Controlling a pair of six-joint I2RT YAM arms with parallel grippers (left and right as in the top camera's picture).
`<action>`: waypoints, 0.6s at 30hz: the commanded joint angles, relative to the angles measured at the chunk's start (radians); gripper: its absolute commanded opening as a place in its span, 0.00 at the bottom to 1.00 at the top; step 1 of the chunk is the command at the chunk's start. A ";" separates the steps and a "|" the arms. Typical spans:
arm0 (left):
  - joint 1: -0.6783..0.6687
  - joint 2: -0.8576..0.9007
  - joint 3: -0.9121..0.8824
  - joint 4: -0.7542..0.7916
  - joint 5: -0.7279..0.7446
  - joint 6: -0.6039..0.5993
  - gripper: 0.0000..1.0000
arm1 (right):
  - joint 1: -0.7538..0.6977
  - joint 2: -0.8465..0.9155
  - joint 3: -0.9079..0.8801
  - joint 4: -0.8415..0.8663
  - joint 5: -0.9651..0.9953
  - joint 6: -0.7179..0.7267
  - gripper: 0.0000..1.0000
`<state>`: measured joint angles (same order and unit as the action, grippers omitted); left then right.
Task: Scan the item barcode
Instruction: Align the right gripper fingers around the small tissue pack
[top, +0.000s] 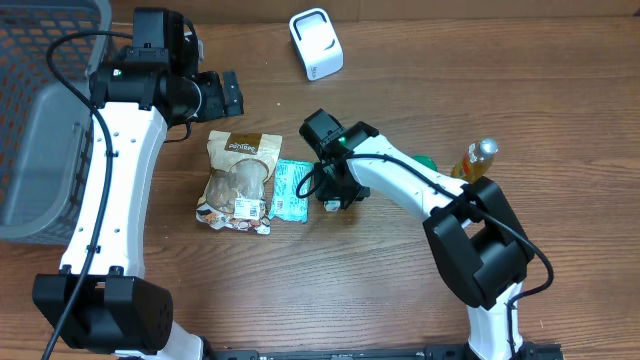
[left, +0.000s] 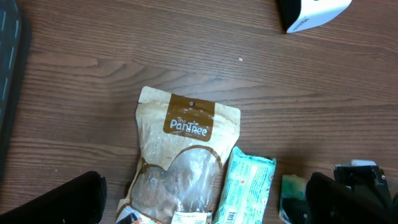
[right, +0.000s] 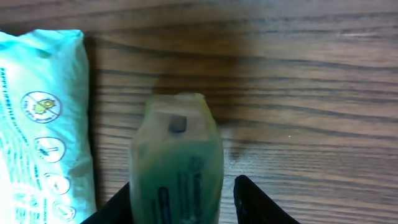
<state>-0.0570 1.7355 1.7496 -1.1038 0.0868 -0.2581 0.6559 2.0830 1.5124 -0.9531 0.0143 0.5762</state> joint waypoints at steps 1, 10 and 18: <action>0.003 0.002 0.014 0.001 0.010 0.011 0.99 | 0.002 0.006 -0.005 0.006 0.003 0.004 0.41; 0.003 0.002 0.014 0.001 0.010 0.011 1.00 | -0.002 0.006 0.053 -0.050 0.003 -0.003 0.44; 0.003 0.002 0.014 0.001 0.010 0.011 1.00 | 0.000 0.006 0.079 -0.080 -0.001 -0.003 0.39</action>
<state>-0.0570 1.7355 1.7496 -1.1038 0.0872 -0.2581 0.6552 2.0865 1.5692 -1.0344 0.0143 0.5758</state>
